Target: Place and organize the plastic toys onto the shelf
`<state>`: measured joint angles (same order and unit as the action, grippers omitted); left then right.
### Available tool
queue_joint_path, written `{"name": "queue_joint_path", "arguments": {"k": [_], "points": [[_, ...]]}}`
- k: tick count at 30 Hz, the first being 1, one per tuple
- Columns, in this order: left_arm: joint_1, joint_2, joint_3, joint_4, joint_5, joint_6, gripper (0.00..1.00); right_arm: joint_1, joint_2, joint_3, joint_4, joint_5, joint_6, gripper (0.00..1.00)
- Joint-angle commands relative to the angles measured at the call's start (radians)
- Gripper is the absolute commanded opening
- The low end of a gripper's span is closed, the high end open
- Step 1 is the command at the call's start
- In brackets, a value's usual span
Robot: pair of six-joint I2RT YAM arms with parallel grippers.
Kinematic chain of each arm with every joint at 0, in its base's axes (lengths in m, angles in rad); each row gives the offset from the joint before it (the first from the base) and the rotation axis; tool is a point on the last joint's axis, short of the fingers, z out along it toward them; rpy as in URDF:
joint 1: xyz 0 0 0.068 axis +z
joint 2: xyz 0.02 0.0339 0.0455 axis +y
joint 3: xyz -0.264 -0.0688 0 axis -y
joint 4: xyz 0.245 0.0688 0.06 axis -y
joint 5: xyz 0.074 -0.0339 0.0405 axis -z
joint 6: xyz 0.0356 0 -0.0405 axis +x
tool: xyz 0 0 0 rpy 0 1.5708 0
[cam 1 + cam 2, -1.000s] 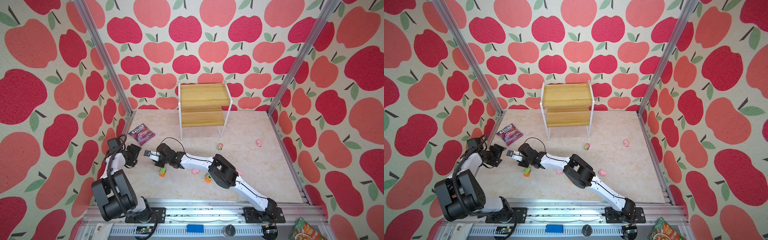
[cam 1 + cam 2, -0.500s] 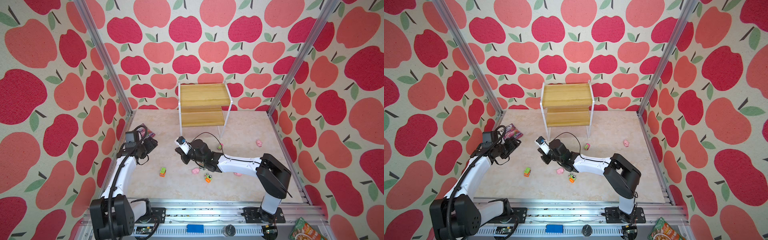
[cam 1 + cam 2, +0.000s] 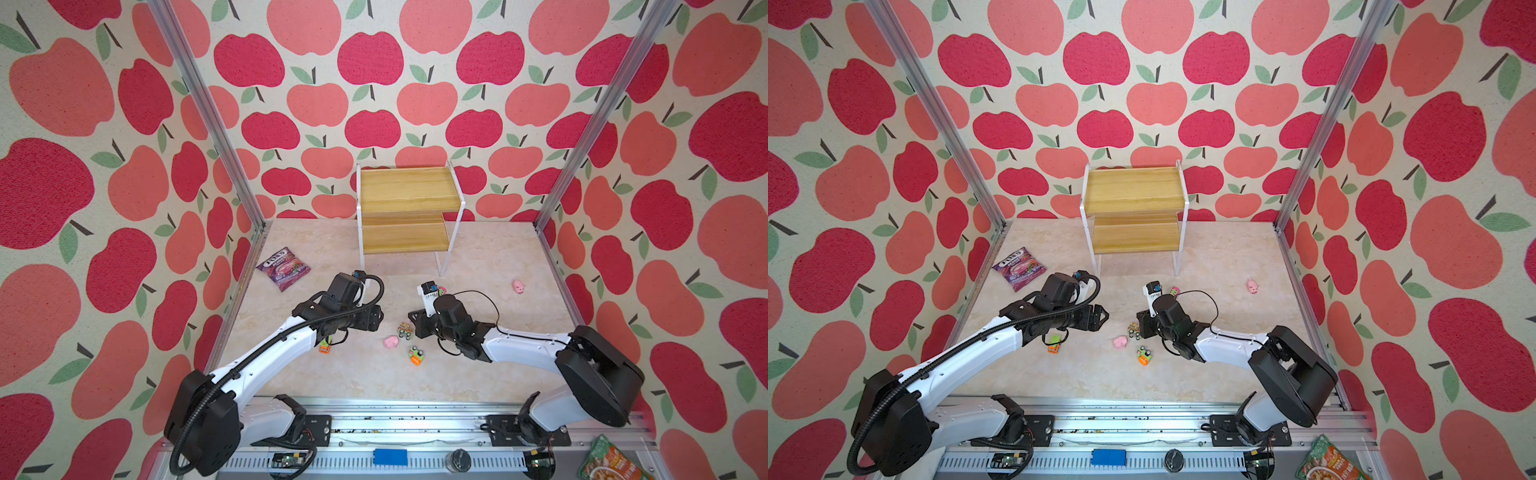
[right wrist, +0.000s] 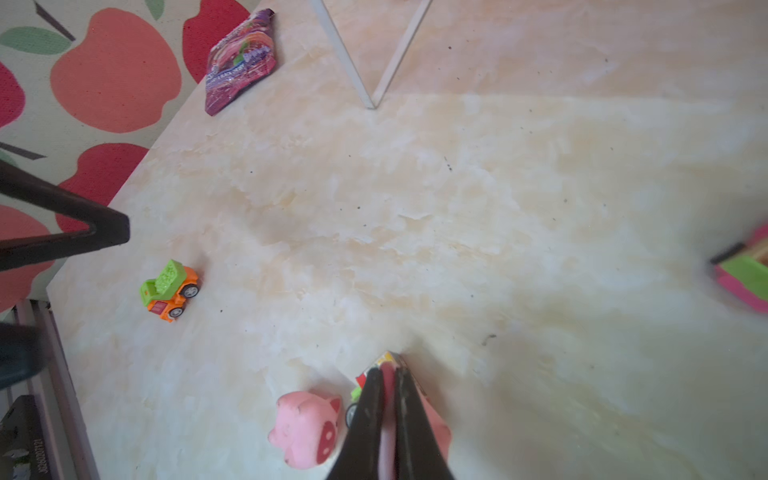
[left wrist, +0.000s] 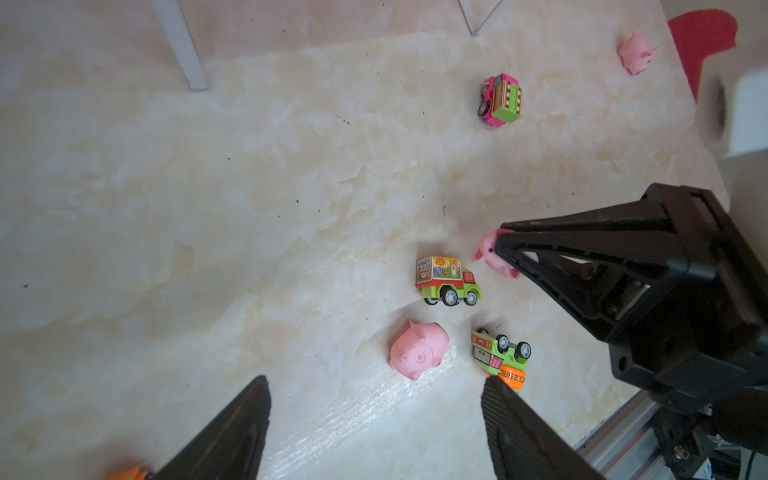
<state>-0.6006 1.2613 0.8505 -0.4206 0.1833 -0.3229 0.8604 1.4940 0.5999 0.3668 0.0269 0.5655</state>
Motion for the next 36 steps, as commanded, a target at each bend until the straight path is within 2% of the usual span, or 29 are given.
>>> {"name": "queue_joint_path", "arguments": {"k": [1, 4, 7, 11, 17, 23, 28, 36], "points": [[-0.034, 0.054, 0.035, 0.053, 0.010, 0.024, 0.83, -0.031, -0.021, -0.052, 0.018, -0.025, 0.152, 0.10], [-0.055, 0.101, 0.068, 0.058, 0.034, 0.027, 0.84, -0.044, -0.024, -0.063, -0.010, -0.032, 0.178, 0.11], [-0.059, 0.126, 0.092, 0.056, 0.062, 0.031, 0.84, -0.052, -0.039, -0.065, -0.076, -0.004, 0.185, 0.16], [-0.058, 0.142, 0.135, 0.020, 0.101, 0.050, 0.85, -0.063, -0.078, -0.060, -0.206, 0.078, 0.172, 0.29], [-0.036, 0.166, 0.247, -0.108, 0.147, 0.112, 0.87, -0.086, -0.154, -0.045, -0.375, 0.223, 0.101, 0.42], [0.018, 0.155, 0.293, -0.182, 0.177, 0.122, 0.88, -0.087, -0.239, 0.004, -0.550, 0.340, -0.014, 0.45], [0.050, 0.156, 0.328, -0.265, 0.162, 0.151, 0.88, -0.038, -0.303, 0.018, -0.527, 0.312, -0.124, 0.45], [0.132, 0.145, 0.280, -0.200, 0.224, 0.146, 0.88, 0.130, -0.099, 0.194, -0.629, 0.397, -0.179, 0.43]]}}
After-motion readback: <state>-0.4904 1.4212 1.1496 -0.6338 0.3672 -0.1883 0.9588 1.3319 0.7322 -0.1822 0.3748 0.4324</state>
